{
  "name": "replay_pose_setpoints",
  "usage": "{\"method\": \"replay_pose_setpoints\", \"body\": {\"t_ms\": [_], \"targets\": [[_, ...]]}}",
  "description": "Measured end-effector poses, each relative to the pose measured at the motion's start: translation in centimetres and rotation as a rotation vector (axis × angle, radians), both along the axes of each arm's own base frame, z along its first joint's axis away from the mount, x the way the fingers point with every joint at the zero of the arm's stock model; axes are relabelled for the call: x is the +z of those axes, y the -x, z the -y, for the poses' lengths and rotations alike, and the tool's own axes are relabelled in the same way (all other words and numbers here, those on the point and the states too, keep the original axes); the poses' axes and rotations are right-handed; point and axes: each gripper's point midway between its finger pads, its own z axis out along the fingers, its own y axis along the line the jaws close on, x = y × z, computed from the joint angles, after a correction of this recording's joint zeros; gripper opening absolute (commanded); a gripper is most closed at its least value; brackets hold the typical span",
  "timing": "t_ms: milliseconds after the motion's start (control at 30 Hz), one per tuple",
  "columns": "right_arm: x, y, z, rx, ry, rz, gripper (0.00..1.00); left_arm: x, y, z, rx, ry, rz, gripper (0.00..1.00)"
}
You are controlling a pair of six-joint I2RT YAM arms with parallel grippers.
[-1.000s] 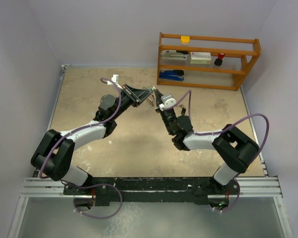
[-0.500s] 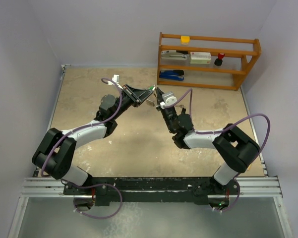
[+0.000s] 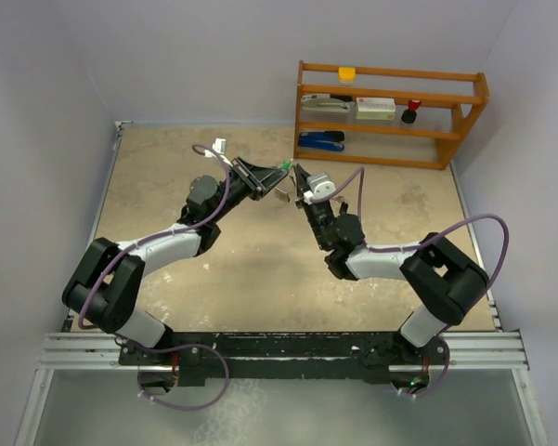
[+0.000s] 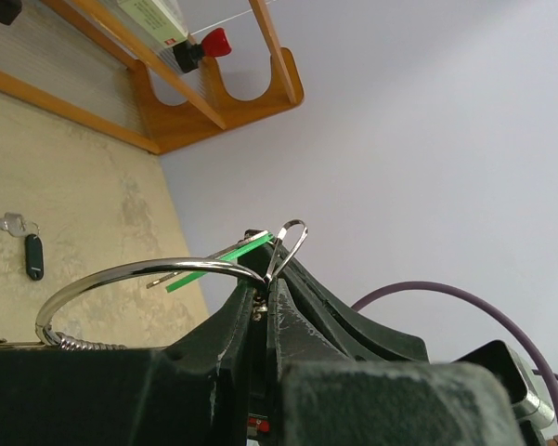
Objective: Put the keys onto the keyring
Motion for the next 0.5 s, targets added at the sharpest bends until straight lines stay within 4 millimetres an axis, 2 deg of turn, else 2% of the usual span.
{"method": "replay_pose_setpoints", "body": {"t_ms": [500], "targets": [[-0.58,0.96,0.26,0.022,-0.023,-0.017,0.0,0.06,-0.24,0.0,-0.021,0.011,-0.016,0.0]]}}
